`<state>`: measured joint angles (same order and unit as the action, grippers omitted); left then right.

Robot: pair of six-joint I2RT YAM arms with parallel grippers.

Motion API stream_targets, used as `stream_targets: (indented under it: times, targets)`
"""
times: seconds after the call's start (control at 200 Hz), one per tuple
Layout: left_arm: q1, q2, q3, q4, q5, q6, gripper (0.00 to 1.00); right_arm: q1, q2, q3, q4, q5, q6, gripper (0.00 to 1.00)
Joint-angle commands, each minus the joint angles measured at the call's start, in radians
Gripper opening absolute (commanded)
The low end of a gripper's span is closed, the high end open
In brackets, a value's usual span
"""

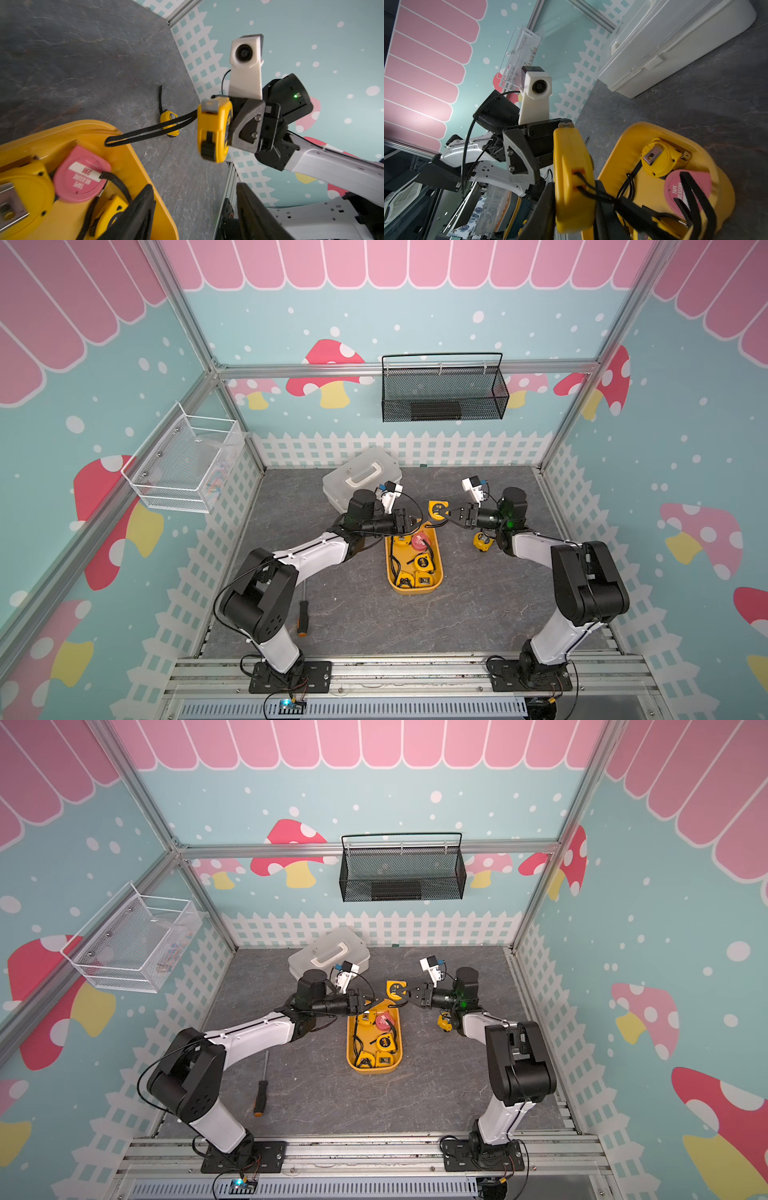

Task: Take the tape measure out of the storage box
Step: Place the tape measure at the center of the board.

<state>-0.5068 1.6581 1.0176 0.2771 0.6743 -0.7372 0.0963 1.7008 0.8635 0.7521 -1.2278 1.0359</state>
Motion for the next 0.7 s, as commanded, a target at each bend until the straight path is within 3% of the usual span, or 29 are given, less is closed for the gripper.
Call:
stream_targets:
  times: [0.0,0.24,0.51,0.695]
  targets:
    - [0.011,-0.059,0.015,-0.19,-0.099,0.129,0.64,-0.037,-0.064,0.037,-0.168,-0.006,-0.14,0.22]
    - [0.012,-0.09,0.037,-0.306,-0.169,0.2,0.64,-0.142,-0.156,0.189,-0.864,0.085,-0.592,0.23]
    - [0.011,-0.095,0.027,-0.311,-0.177,0.212,0.64,-0.308,-0.194,0.147,-1.004,0.151,-0.67,0.23]
    - [0.011,-0.095,0.023,-0.324,-0.18,0.222,0.64,-0.399,-0.174,0.095,-1.042,0.281,-0.661,0.22]
